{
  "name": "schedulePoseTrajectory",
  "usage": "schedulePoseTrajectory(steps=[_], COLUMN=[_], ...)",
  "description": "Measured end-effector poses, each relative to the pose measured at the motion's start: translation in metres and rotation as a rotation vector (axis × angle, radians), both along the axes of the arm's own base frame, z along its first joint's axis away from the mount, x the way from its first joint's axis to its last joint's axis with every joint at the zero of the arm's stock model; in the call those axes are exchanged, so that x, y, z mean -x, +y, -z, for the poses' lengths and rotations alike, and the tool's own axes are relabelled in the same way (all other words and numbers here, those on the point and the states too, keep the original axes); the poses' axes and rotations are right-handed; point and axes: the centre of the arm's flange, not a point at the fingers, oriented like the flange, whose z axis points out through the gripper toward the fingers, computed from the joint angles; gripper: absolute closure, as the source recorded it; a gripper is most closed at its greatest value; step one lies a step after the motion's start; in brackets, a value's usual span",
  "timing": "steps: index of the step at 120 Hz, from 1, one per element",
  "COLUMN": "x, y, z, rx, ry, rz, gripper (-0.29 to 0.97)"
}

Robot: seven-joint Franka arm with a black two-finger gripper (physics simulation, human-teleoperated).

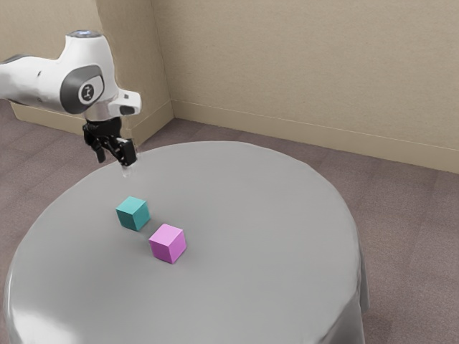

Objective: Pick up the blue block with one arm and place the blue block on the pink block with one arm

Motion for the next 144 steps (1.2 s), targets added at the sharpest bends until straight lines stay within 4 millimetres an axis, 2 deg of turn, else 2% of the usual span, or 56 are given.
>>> schedulePoseTrajectory(steps=[9,15,23,36,71,144], x=[-0.001,-0.003,-0.009,-0.015,-0.033,-0.042], y=[0.045,0.059,0.057,0.054,0.057,0.054], z=[0.027,0.049,0.067,0.078,0.125,0.170], rx=[0.027,0.049,0.064,0.074,0.077,0.100], ry=[0.014,0.029,0.036,0.027,0.047,0.068], rz=[-0.058,-0.072,-0.048,-0.005,0.066,0.045], gripper=[0.00,0.00,0.00,0.00,0.00,0.00])
